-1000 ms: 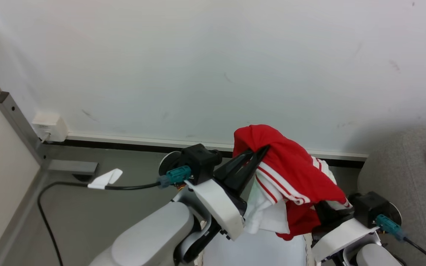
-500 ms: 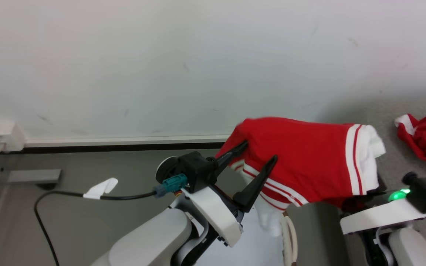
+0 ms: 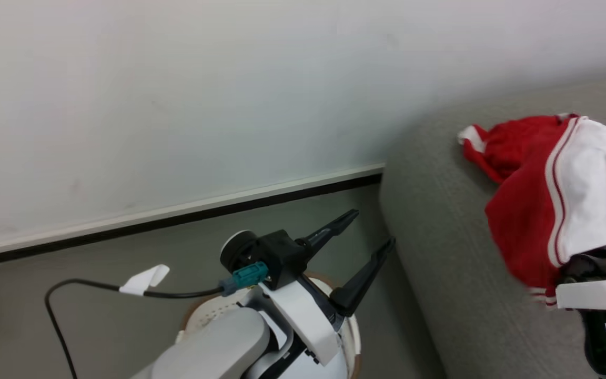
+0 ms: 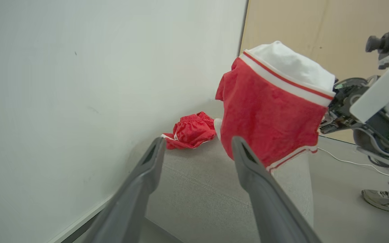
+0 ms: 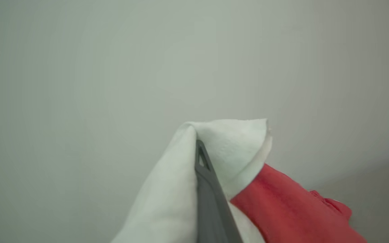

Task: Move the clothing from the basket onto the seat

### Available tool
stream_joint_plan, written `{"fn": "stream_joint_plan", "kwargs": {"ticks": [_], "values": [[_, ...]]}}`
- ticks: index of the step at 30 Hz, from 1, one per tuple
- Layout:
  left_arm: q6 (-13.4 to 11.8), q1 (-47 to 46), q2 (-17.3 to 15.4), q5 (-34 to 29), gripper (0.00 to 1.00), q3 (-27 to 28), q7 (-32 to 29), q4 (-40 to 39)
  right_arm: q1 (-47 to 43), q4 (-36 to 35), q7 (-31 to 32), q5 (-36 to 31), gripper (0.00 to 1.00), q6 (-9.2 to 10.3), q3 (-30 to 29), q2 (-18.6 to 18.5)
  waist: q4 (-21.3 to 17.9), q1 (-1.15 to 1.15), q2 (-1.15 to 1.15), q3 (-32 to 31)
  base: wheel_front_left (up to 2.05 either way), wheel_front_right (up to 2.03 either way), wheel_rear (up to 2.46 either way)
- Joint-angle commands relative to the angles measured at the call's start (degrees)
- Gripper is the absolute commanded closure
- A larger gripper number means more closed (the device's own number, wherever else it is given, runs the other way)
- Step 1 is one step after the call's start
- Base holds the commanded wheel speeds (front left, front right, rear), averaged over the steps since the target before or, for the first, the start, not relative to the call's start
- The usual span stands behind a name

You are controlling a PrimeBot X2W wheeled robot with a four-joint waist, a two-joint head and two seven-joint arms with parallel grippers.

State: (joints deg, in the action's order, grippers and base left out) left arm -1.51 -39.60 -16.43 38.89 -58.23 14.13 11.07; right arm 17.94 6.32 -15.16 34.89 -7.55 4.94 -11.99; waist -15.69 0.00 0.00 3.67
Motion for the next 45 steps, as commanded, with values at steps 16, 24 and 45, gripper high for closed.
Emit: {"fn": "stream_joint_plan", "kwargs": {"ticks": [16, 24, 45], "values": [[0.85, -1.77, -0.56, -4.3, 0.0, -1.46, 0.62, 0.09, -4.63, -5.6, 0.18, 0.38, 1.0, 0.13, -3.18, 0.67, -12.12, 0.0, 0.0, 4.68, 0.0, 0.0, 0.0], [1.3, -3.74, -0.66, -4.82, 0.0, -1.81, -0.64, 0.07, 1.1, -4.89, 1.23, -1.03, 1.0, 0.13, -3.34, -2.9, -10.1, 0.0, 0.0, 9.1, 0.0, 0.0, 0.0], [1.16, -11.6, -4.9, -6.8, 0.0, -0.28, -4.16, -4.64, 26.21, 17.73, 6.32, -3.29, 1.0, 0.13, -19.28, -23.3, 5.31, 0.0, 0.0, 30.51, 0.0, 0.0, 0.0]]}}
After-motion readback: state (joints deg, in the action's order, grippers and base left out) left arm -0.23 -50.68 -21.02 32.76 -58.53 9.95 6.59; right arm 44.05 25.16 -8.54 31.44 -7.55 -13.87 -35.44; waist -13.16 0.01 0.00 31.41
